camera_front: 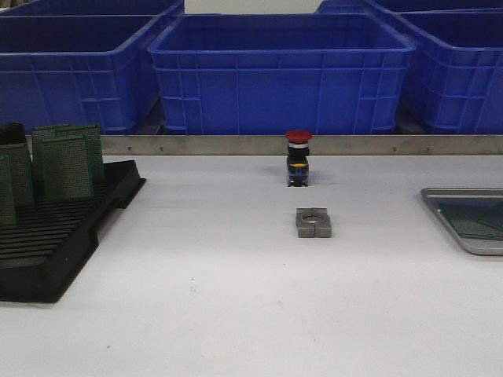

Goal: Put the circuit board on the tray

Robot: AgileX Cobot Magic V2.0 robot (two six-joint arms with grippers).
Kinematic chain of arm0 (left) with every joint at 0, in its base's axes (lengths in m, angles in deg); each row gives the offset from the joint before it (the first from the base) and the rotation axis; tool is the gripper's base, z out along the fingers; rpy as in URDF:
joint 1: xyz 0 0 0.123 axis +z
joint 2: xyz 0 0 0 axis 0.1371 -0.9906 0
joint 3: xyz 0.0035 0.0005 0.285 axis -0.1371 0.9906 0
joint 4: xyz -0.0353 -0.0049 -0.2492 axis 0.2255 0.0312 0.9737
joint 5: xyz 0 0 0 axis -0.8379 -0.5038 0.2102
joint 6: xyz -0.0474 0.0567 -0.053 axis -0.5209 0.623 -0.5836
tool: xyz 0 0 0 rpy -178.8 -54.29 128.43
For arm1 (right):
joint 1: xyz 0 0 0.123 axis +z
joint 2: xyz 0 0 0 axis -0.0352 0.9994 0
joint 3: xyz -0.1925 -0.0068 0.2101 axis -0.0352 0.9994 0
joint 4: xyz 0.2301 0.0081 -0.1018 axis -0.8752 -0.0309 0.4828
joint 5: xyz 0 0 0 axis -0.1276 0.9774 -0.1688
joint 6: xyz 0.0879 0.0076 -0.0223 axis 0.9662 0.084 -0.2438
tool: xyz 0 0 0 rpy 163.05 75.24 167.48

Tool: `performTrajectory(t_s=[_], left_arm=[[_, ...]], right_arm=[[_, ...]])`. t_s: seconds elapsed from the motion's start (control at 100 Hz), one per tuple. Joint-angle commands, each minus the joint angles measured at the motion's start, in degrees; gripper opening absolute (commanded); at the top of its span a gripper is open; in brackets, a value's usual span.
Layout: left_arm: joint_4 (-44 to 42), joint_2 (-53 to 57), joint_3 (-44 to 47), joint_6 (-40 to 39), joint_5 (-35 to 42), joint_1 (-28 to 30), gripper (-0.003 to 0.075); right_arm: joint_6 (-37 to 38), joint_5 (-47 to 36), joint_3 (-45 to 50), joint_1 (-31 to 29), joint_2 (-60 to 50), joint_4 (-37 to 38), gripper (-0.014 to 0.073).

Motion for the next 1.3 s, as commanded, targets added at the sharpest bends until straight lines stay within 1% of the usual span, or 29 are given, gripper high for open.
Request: performTrajectory(t_s=[0.0, 0.1, 0.23, 0.44, 1.18, 1.24, 1.29], left_arm=[[1.7, 5.9, 2.6, -0.5, 6.4, -1.2, -0.002], [1.7, 12.0, 7.0, -0.5, 6.6, -1.2, -0.002], [2.0, 19.2, 11.8, -0.5, 6.6, -1.2, -0.002], [2.0, 26.1, 15.8, -0.6, 6.6, -1.2, -0.002], [2.0, 26.6, 16.4, -0.6, 6.5, -1.2, -0.002], [2.0, 26.6, 17.1, -0.7, 8.1, -1.1, -0.002], [0.3, 26.6, 17.7, -1.5, 10.2, -0.6, -0.002]], right_arm=[[-0.6, 0.3, 0.6, 0.0, -4.3, -0.6, -0.0062], [-0.6, 2.9, 2.4, 0.0, -8.4, -0.6, -0.0062], [-0.6, 3.4, 4.1, 0.0, -12.0, -0.6, -0.0062], [-0.6, 3.7, 4.2, 0.0, -12.6, -0.6, -0.0062], [-0.6, 5.6, 4.2, 0.0, -12.6, -0.6, -0.0062], [-0.6, 5.6, 4.2, 0.0, -12.6, -0.6, -0.0062], [-0.6, 5.6, 4.2, 0.0, -12.6, -0.6, -0.0062]])
